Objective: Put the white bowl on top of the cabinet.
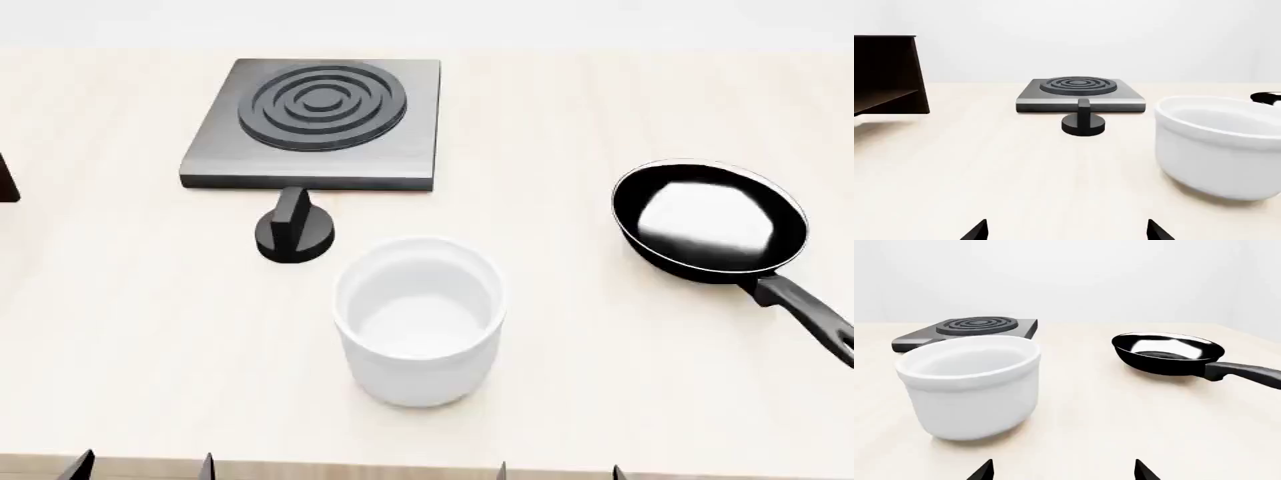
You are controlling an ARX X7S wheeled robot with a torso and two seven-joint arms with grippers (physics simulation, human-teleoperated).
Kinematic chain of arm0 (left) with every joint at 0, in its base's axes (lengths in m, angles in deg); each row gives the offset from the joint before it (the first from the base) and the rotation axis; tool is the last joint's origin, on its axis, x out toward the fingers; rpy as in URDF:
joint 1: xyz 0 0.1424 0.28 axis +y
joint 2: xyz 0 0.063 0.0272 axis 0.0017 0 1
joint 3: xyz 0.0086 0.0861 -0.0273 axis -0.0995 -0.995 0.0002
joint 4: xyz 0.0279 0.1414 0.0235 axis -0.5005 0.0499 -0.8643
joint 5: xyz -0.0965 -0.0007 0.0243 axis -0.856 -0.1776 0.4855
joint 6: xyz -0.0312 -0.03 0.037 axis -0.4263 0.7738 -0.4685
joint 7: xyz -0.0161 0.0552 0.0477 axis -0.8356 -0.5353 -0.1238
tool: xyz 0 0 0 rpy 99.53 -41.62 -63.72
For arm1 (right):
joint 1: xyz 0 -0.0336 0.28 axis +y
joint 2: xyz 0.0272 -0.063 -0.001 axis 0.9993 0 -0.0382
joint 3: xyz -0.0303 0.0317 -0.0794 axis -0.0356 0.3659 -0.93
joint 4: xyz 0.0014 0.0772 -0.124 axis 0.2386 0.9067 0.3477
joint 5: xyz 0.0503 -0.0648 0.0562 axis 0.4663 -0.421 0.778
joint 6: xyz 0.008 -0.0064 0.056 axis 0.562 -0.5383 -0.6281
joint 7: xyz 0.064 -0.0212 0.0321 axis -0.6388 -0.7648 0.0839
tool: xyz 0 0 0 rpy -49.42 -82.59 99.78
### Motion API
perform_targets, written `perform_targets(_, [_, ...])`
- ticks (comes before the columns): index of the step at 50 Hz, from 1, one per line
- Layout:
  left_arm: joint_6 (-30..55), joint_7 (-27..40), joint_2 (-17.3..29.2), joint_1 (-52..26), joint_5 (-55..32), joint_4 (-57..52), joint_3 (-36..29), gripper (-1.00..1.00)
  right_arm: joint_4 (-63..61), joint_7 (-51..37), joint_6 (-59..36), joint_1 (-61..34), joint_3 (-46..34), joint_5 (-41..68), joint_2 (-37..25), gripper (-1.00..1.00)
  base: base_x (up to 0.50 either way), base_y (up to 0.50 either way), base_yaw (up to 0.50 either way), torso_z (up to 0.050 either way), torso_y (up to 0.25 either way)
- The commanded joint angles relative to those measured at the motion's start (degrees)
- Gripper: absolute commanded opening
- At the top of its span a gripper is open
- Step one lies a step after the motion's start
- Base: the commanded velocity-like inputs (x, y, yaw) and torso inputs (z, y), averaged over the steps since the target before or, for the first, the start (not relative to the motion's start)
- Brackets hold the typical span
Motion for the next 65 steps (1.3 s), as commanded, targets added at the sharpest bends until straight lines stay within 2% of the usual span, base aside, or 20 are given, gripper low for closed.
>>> perform_targets(1, [1.07, 0.83, 1.00, 0.04, -1.36, -0.41, -0.71, 1.00, -0.81, -1.14, -0.28, 0.41, -1.37, 0.76, -0.85, 1.00, 0.00, 0.00, 0.00, 0.000, 0.000])
perform_targets(3, [-1.09, 1.63, 1.60, -0.14, -1.08, 1.71, -1.24, 1.00, -1.41, -1.93, -0.65, 0.44, -2.31, 0.83, -1.30, 1.00, 0.00, 0.00, 0.00, 0.000, 0.000])
perform_targets(7, [-0.02, 3.16, 2.34, -0.27, -0.45, 0.40, -1.94, 1.00, -3.76, -3.52, -2.46, 0.30, -3.81, -0.79, -2.41, 1.00, 0.00, 0.00, 0.00, 0.000, 0.000])
perform_targets(8, [3.16, 2.64, 2.64, -0.40, -1.08, -2.05, -2.23, 1.00, -6.25, -2.92, -4.88, 0.38, -3.57, 0.70, -2.54, 1.00, 0.00, 0.00, 0.00, 0.000, 0.000])
perform_targets(12, [0.96, 4.54, 3.12, 0.39, 0.64, -2.48, -3.14, 1.00, -9.09, -3.96, -6.51, 0.49, -4.40, -0.40, -3.46, 1.00, 0.00, 0.00, 0.00, 0.000, 0.000])
perform_targets(13, [1.90, 4.22, 3.25, 0.69, -0.11, -4.30, -3.13, 1.00, -9.56, -4.18, -6.96, 0.58, -4.58, -0.54, -3.56, 1.00, 0.00, 0.00, 0.00, 0.000, 0.000])
perform_targets(14, [7.55, 2.93, 3.07, 0.64, -3.64, -7.47, -2.44, 1.00, -9.32, -4.44, -7.92, 0.33, -4.32, -0.18, -3.55, 1.00, 0.00, 0.00, 0.00, 0.000, 0.000])
perform_targets(17, [3.82, 5.43, 3.75, 0.09, -0.17, -5.50, -3.34, 1.00, -12.24, -5.02, -10.19, -0.22, -3.50, 1.03, -3.73, 1.00, 0.00, 0.00, 0.00, 0.000, 0.000])
perform_targets(26, [11.84, 7.22, 4.86, -3.03, -1.59, -11.74, -2.02, 1.00, -20.83, -6.89, -19.32, -3.96, -2.05, 0.93, -5.80, 1.00, 0.00, 0.00, 0.00, 0.000, 0.000])
perform_targets(36, [19.32, 10.85, 6.41, -12.47, -2.36, -13.84, 1.27, 1.00, -29.24, -8.50, -32.78, -13.39, 2.89, 2.18, -8.76, 1.00, 0.00, 0.00, 0.00, 0.000, 0.000])
perform_targets(40, [22.01, 12.39, 6.93, -18.02, -3.91, -12.37, 4.45, 1.00, -31.97, -10.25, -38.32, -18.77, 5.56, 1.24, -10.73, 1.00, 0.00, 0.00, 0.00, 0.000, 0.000])
perform_targets(65, [23.74, 18.65, 9.82, -29.99, -7.31, -8.41, 14.07, 1.00, -39.77, -10.17, -49.72, -25.99, 21.17, 4.71, -17.70, 1.00, 0.00, 0.00, 0.00, 0.000, 0.000])
